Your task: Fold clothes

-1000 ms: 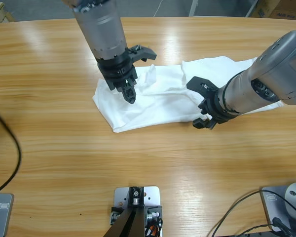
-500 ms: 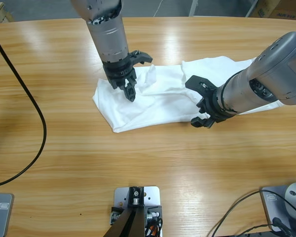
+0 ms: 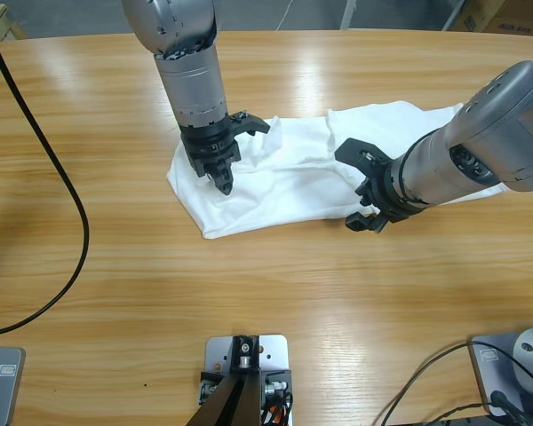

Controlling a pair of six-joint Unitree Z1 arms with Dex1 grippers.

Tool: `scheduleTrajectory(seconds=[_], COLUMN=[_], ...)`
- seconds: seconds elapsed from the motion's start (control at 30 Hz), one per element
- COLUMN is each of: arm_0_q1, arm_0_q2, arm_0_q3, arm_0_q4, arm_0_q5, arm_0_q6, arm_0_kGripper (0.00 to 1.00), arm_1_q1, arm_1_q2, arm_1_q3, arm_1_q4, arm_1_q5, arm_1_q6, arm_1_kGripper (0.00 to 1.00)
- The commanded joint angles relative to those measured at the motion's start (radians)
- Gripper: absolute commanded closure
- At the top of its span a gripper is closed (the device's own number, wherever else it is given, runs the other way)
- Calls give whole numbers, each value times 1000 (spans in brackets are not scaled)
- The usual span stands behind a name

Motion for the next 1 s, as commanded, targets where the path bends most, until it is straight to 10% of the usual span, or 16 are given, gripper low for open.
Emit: scheduleTrajectory(seconds=[0.03, 0.27, 1.0], arm_0_q1=[-8, -4, 305], arm_0_q2=[-49, -195, -267], arm_0_q3=[111, 386, 578], arm_0_q4=[71, 86, 103], arm_0_q5=[-23, -56, 77], arm_0_q6=[1, -49, -230], arm_0_kGripper=[1000, 1000, 1000], arm_1_q1=[12, 12, 18], arm_1_q2=[-17, -9, 0], arm_1_q3=[39, 37, 53], arm_1_q4=[-7, -18, -24], arm_1_q5=[13, 11, 11], arm_1_q6=[14, 18, 28], arm_1_kGripper=[202, 201, 197])
